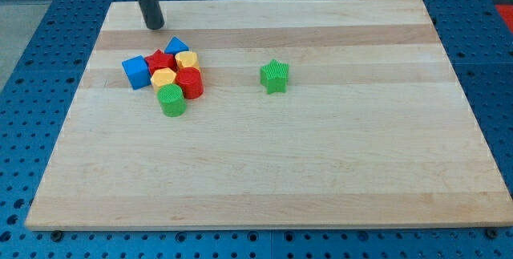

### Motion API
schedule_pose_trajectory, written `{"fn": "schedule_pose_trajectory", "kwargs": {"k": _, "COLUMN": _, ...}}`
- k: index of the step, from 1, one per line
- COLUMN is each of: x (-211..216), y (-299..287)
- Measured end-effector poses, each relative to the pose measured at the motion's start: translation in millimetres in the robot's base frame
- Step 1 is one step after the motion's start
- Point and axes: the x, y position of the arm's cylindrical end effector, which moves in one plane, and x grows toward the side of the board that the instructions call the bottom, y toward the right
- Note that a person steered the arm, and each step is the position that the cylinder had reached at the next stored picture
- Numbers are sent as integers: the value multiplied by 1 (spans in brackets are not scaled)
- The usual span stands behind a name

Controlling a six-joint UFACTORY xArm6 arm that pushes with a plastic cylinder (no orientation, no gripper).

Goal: Push the red star into the red circle

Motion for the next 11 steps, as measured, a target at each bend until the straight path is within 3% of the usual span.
{"fn": "schedule_pose_trajectory", "kwargs": {"k": 2, "x": 47, "y": -16}}
{"fn": "schedule_pose_trajectory", "kwargs": {"k": 9, "x": 87, "y": 16}}
{"fn": "schedule_pose_trajectory", "kwargs": {"k": 11, "x": 87, "y": 61}}
